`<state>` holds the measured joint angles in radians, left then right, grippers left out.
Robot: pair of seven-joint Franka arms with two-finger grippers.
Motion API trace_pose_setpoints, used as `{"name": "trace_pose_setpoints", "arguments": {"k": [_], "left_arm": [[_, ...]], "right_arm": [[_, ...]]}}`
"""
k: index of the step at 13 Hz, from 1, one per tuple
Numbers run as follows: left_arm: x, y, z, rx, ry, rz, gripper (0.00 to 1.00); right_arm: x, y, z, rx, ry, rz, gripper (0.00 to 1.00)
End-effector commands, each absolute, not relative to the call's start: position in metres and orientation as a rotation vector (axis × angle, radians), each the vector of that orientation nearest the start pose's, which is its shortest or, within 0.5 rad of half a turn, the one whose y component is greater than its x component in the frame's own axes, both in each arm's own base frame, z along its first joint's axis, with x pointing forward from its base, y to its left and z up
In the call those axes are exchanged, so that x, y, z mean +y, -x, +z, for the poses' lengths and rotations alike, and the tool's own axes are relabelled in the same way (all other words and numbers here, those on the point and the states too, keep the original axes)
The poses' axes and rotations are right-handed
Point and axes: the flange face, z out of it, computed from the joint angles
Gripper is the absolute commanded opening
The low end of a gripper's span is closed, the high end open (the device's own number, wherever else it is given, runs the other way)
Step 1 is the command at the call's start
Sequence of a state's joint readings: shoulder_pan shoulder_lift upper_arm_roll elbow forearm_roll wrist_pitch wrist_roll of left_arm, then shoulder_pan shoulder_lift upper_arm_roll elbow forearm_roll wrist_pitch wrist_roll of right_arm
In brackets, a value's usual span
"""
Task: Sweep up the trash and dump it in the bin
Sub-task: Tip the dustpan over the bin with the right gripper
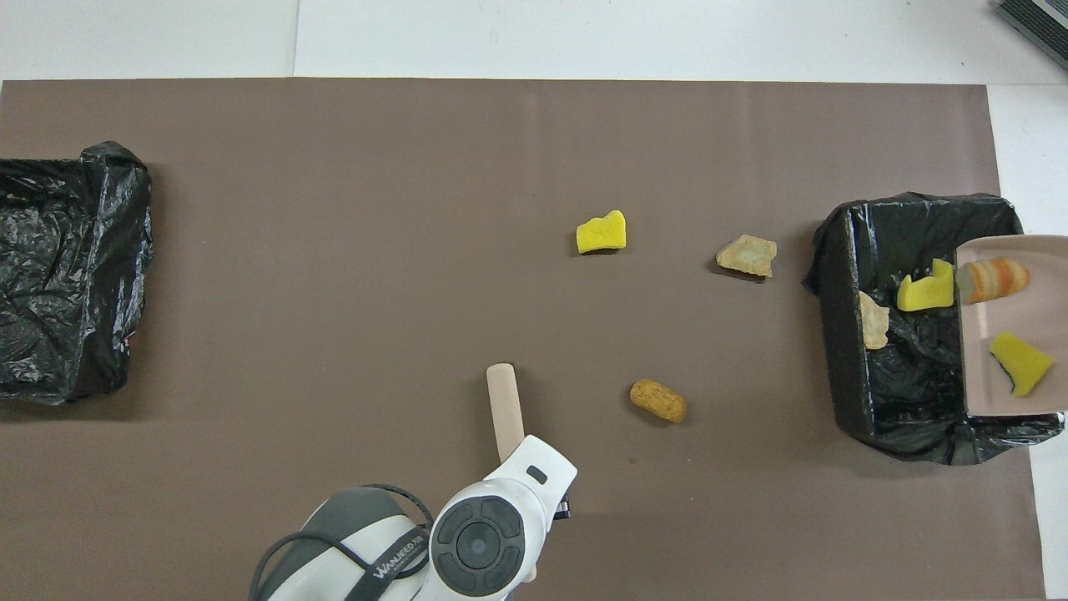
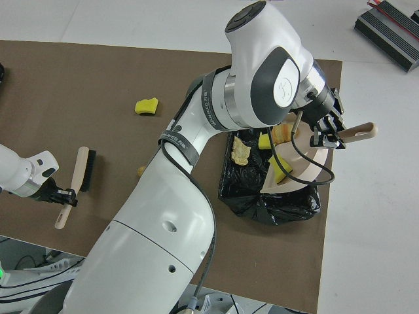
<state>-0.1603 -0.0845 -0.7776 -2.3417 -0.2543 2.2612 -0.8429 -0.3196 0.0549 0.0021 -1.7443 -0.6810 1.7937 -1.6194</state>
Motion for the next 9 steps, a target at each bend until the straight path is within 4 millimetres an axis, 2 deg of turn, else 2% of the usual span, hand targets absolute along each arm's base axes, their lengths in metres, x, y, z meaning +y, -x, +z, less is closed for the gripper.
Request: {"name": "trace_pose_setpoints", "arguments": {"k": [1,3,5,6,8,9], "left_arm": [[-0.398,-0.282,0.354,-0.118,3.219,0.137,0.00],[-0.399,-0.281,0.353,-0.129,3.223,0.126,0.00],[-0.400,-0.282,0.352,-0.166,3.235,0.107,0.12],[-0.399,-0.281,0.349,-0.168,3.233,0.106,0.12],[-0.399,-0.281,0.349,-0.168,3.239,0.099,0.14],[-0.398,-0.282,0.348,-0.174,3.241,0.100,0.14]], "right_arm": [[-0.218,-0.528,0.566,-2.217,2.582,1.101,0.00],[-0.211,-0.524,0.579,-2.170,2.640,1.192,0.00],[-0.209,-0.521,0.590,-2.178,2.664,1.206,0.00],[-0.207,-0.520,0.595,-2.183,2.673,1.207,0.00],[-0.189,-0.527,0.601,-2.205,2.722,1.264,0.00],[-0.189,-0.528,0.603,-2.200,2.742,1.296,0.00]]}}
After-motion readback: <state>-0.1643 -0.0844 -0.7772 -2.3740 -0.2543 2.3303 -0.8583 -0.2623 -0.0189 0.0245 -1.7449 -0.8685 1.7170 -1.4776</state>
